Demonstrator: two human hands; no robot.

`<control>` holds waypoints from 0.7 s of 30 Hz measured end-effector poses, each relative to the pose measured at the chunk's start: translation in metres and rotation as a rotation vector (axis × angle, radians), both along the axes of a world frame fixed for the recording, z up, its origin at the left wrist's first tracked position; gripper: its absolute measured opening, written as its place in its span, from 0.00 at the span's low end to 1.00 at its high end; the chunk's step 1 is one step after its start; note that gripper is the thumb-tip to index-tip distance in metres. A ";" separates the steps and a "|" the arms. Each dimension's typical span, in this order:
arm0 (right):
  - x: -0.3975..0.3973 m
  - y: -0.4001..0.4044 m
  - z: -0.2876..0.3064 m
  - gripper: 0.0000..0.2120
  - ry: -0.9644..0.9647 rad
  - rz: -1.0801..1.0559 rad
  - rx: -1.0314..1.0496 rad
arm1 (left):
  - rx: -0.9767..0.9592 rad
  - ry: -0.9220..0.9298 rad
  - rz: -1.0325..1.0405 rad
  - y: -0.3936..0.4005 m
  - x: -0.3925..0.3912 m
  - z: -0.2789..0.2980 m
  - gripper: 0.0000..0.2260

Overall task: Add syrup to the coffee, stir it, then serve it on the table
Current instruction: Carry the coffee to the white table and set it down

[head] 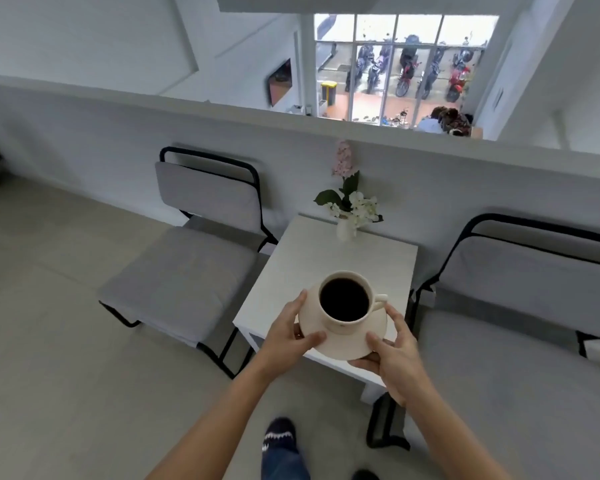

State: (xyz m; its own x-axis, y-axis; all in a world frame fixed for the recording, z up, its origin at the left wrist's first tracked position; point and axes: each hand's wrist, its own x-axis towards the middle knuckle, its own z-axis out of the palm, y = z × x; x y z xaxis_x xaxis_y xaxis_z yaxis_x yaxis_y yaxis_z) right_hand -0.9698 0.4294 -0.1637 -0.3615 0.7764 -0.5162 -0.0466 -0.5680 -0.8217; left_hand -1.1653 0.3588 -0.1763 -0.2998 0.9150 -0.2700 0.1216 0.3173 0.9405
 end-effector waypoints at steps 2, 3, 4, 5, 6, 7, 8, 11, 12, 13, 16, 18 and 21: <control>-0.023 0.009 -0.014 0.28 -0.038 -0.041 -0.012 | -0.010 0.000 -0.037 0.016 -0.025 -0.016 0.38; -0.034 0.014 -0.022 0.28 -0.063 -0.060 -0.010 | -0.015 0.001 -0.057 0.024 -0.037 -0.024 0.38; -0.044 0.018 -0.031 0.28 -0.089 -0.083 -0.008 | -0.023 0.001 -0.080 0.032 -0.049 -0.033 0.38; -0.058 0.024 -0.044 0.29 -0.112 -0.119 -0.008 | -0.028 -0.001 -0.108 0.043 -0.064 -0.045 0.38; -0.067 0.026 -0.052 0.29 -0.132 -0.142 -0.009 | -0.035 0.011 -0.129 0.049 -0.074 -0.052 0.39; -0.074 0.026 -0.058 0.29 -0.145 -0.156 -0.013 | -0.038 0.027 -0.153 0.053 -0.080 -0.057 0.39; -0.084 0.029 -0.069 0.29 -0.154 -0.178 -0.020 | -0.048 0.042 -0.193 0.061 -0.092 -0.065 0.40; -0.110 0.036 -0.100 0.28 -0.194 -0.230 -0.030 | -0.099 0.081 -0.293 0.085 -0.121 -0.094 0.42; -0.117 0.039 -0.111 0.29 -0.204 -0.244 -0.032 | -0.111 0.092 -0.319 0.093 -0.128 -0.104 0.43; -0.123 0.043 -0.123 0.29 -0.214 -0.256 -0.037 | -0.120 0.109 -0.343 0.100 -0.134 -0.115 0.44; -0.135 0.054 -0.160 0.30 -0.220 -0.292 -0.071 | -0.135 0.138 -0.407 0.118 -0.147 -0.153 0.43; -0.142 0.061 -0.187 0.30 -0.233 -0.305 -0.095 | -0.158 0.150 -0.433 0.128 -0.153 -0.182 0.43; -0.148 0.069 -0.229 0.30 -0.267 -0.316 -0.126 | -0.184 0.184 -0.462 0.138 -0.158 -0.227 0.45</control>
State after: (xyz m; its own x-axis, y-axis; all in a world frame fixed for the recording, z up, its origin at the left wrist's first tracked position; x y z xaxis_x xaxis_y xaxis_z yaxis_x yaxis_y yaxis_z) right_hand -1.1178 0.4984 -0.3925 0.0433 0.7525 -0.6572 -0.0298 -0.6565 -0.7537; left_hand -1.3234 0.4968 -0.4030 0.0657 0.9055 -0.4192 0.4458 0.3492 0.8242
